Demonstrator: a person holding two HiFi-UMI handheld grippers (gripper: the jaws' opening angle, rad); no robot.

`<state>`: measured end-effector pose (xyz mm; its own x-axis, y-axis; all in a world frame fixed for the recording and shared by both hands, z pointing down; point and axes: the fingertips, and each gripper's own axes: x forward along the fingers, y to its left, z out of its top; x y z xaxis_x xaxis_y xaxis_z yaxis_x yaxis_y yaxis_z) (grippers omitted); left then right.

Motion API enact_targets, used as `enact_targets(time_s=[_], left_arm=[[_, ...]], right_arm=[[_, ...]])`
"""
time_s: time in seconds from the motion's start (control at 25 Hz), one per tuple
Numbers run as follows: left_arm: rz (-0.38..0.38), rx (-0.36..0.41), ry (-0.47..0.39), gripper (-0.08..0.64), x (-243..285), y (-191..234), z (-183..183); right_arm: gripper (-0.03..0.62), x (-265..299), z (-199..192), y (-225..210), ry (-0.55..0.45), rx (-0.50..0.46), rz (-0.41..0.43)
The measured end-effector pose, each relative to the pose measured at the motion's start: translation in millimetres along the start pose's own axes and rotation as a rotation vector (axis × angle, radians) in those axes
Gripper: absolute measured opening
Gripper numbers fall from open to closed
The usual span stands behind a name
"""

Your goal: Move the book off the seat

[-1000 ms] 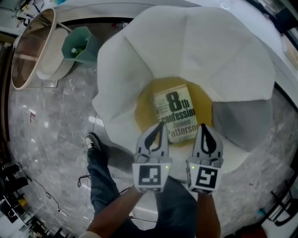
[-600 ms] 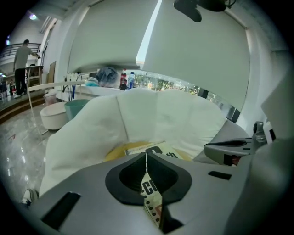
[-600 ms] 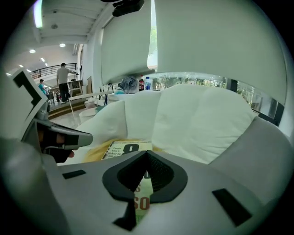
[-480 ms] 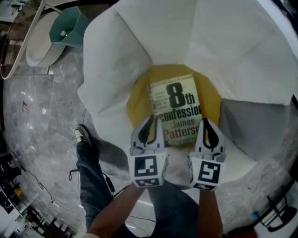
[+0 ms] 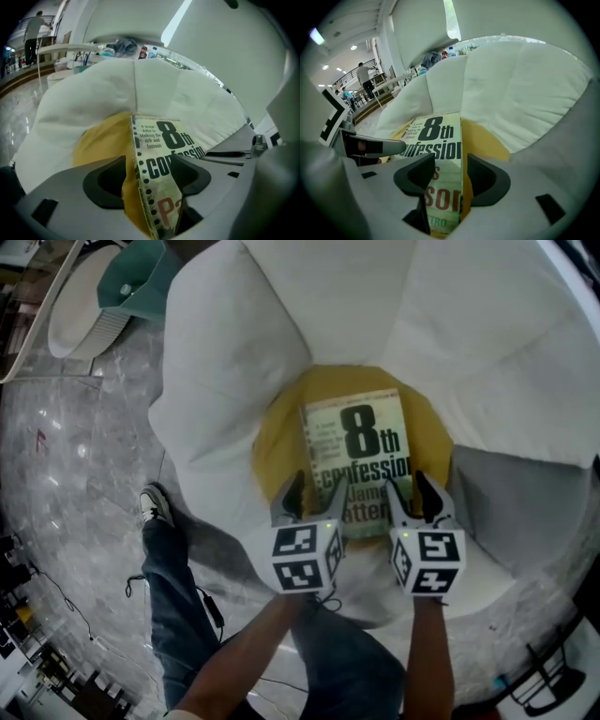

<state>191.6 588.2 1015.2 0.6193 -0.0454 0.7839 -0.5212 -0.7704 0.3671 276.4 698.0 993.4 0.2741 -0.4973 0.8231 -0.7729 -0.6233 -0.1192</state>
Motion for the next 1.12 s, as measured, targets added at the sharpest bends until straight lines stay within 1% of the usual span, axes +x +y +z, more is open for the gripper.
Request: enact_targets(time_s=[0.08,0.12,0.28,0.32,0.4,0.48,0.56,0.68,0.8,0.88,1.0,1.12], left_arm=[[-0.026,-0.057,0.022,0.296,6.7,1.6,-8.4],[-0.038,-0.072,0.024,0.296,8.3,1.7,-10.5],[-0.089,-0.087,0.036,0.29,13.2,-0.5,-12.2],[-0.099,-0.086,0.044,0.265,13.8,-1.5,-12.2],[-0.101,-0.079,0.055,0.256,12.8,-3.3,-12.3],[-0.088,-0.07,0.057,0.252,9.9,-2.7,-10.7],[-0.073,-0.048,0.049,0.249,5.0,-1.4,-6.6],[-0.073,-0.024,0.029,0.249,-6.4,-2.7,3.8],[-0.072,0.003,-0.004,0.247,-24.3,-0.3,22.7],[-0.068,0.016,-0.028,0.247,-36.9,6.7,42.1],[-0.07,0.03,-0.082,0.247,-64.7,11.4,80.1],[-0.069,0.047,-0.136,0.245,-108.6,10.3,121.1]], right_arm=[[0.212,4.6,-4.6,-0.1,0.012,0.04,0.035],[0.212,5.5,-6.2,0.1,0.015,0.067,0.055],[0.206,10.8,-11.9,0.4,0.011,0.208,0.135],[0.189,11.4,-12.5,0.7,0.007,0.229,0.14],[0.186,10.1,-11.9,2.0,-0.001,0.223,0.121],[0.186,7.5,-11.0,4.8,-0.004,0.216,0.104],[0.183,4.1,-10.2,8.9,-0.007,0.229,0.106],[0.184,-6.5,-1.8,14.3,-0.04,0.235,0.095],[0.184,-19.3,15.0,26.4,-0.083,0.239,0.086],[0.184,-24.7,33.2,39.0,-0.111,0.239,0.089],[0.183,-43.6,72.1,58.4,-0.174,0.224,0.088],[0.183,-78.3,113.9,81.1,-0.233,0.216,0.087]])
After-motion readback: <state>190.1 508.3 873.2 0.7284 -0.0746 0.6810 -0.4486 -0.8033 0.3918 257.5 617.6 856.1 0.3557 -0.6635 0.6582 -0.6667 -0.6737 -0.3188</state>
